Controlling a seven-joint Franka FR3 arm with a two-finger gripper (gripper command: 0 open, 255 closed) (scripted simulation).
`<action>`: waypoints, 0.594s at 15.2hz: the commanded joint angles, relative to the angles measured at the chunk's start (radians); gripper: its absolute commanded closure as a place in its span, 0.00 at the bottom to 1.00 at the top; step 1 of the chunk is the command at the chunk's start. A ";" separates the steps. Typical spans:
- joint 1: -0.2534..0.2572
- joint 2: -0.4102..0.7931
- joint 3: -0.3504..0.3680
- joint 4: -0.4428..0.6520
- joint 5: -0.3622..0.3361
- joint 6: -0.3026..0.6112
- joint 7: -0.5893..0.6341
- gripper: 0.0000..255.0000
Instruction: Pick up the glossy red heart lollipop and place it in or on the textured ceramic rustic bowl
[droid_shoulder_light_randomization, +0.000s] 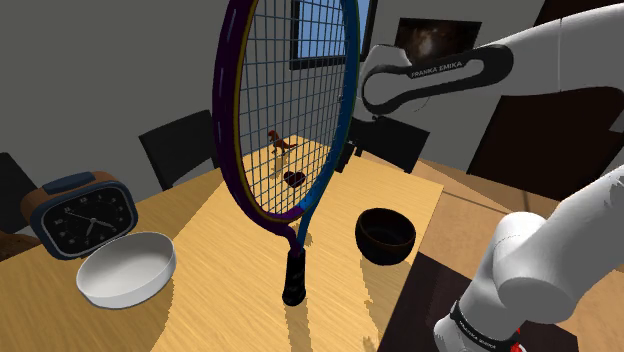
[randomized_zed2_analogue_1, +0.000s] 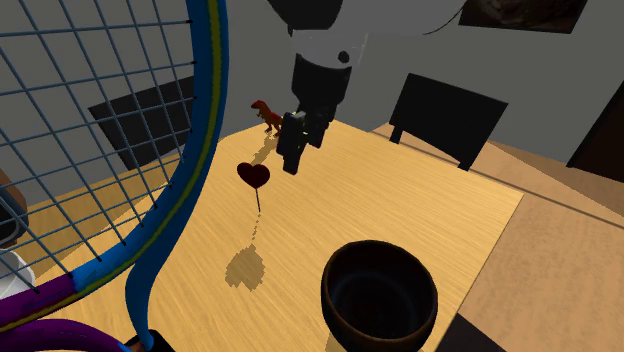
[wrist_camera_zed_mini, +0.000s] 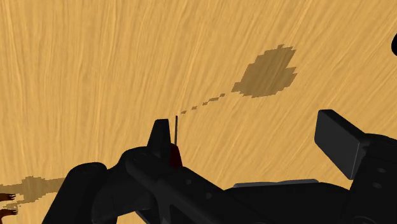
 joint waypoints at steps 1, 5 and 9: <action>0.024 0.079 -0.030 0.043 0.044 0.053 -0.077 0.00; 0.061 0.233 -0.081 0.141 0.162 0.124 -0.249 0.00; 0.075 0.392 -0.105 0.267 0.309 0.153 -0.428 0.00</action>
